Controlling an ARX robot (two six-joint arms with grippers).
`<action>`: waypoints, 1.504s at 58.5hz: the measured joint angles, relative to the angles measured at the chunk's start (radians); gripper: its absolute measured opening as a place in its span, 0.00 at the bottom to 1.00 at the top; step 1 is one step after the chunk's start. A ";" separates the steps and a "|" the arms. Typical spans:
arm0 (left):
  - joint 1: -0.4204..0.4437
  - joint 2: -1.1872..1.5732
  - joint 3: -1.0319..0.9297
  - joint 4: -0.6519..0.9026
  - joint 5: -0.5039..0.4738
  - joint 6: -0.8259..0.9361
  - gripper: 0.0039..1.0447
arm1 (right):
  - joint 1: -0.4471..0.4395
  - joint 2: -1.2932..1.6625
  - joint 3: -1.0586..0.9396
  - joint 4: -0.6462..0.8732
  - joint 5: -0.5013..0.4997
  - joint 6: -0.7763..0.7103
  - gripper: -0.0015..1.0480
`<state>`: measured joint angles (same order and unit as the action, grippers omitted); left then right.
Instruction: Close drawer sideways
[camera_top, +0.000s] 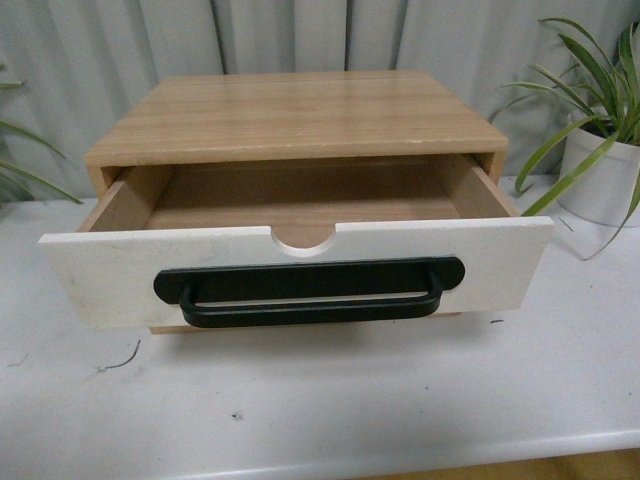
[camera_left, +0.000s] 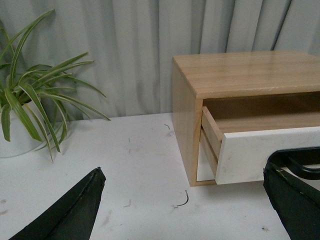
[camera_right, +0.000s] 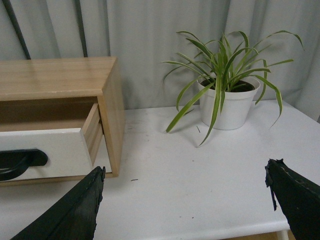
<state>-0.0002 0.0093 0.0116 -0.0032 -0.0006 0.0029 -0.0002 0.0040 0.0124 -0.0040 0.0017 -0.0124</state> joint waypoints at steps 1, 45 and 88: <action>0.000 0.000 0.000 0.000 0.000 0.000 0.94 | 0.000 0.000 0.000 0.000 0.000 0.000 0.94; 0.000 0.000 0.000 0.000 0.000 0.000 0.94 | 0.000 0.000 0.000 0.000 0.000 0.001 0.94; -0.028 0.011 0.000 0.060 -0.053 -0.032 0.94 | 0.176 0.108 0.017 0.041 0.331 0.046 0.94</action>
<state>-0.0284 0.0204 0.0113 0.0570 -0.0536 -0.0292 0.1761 0.1123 0.0292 0.0372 0.3325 0.0338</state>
